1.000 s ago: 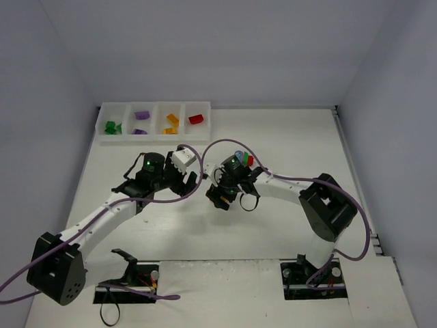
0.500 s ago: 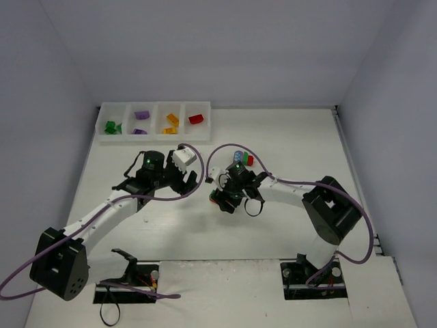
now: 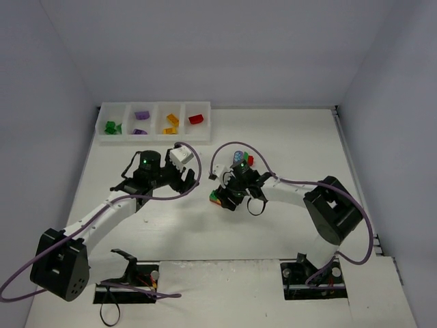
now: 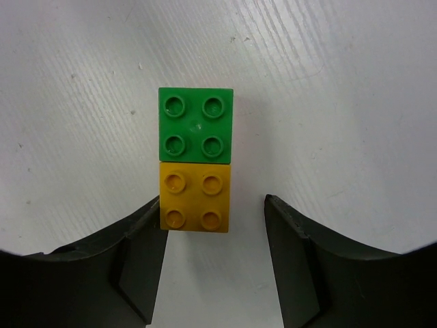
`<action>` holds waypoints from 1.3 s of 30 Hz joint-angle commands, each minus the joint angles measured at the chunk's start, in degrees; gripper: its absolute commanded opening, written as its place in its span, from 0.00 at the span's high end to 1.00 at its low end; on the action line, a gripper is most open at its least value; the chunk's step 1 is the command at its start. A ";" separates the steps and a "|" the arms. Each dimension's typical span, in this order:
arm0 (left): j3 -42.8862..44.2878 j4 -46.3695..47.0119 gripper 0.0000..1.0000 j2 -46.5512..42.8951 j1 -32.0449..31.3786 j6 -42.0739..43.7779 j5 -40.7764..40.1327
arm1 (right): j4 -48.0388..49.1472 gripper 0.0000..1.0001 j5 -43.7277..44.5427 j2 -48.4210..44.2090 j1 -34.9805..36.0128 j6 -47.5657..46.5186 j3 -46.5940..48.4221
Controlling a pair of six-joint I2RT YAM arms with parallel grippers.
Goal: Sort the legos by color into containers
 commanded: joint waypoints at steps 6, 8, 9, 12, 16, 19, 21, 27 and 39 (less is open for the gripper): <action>0.80 5.17 0.30 -0.75 0.63 -0.86 3.18 | 2.93 0.50 -2.83 -3.48 -0.57 0.40 0.80; 0.98 5.35 0.30 -0.40 0.72 -0.86 3.45 | 2.84 0.51 -3.01 -3.13 -0.48 0.13 0.97; 1.07 5.43 0.30 -0.31 0.72 -0.94 3.79 | 2.75 0.51 -3.44 -3.04 -0.48 -0.04 1.15; 1.24 5.43 0.30 -0.05 0.90 -1.03 4.24 | 2.58 0.56 -3.80 -3.04 -0.57 -1.10 1.32; 1.07 5.79 0.30 -0.22 0.99 -1.56 4.50 | 2.23 0.71 -4.15 -2.25 -0.57 -1.98 1.94; 0.98 5.79 0.30 -0.66 1.07 -1.65 5.29 | 2.22 0.92 -5.63 -2.59 -0.83 -3.12 1.86; 1.15 5.61 0.30 -0.84 1.51 -1.47 6.25 | 2.14 1.00 -7.48 -4.70 -1.88 -3.12 1.85; 4.66 1.23 0.29 -2.68 2.57 1.51 16.09 | -1.11 1.00 -20.14 -14.89 -6.10 -3.65 3.43; 20.39 -9.24 0.25 3.11 2.92 8.11 29.63 | -12.63 1.00 -23.40 -18.94 -7.51 -8.22 9.50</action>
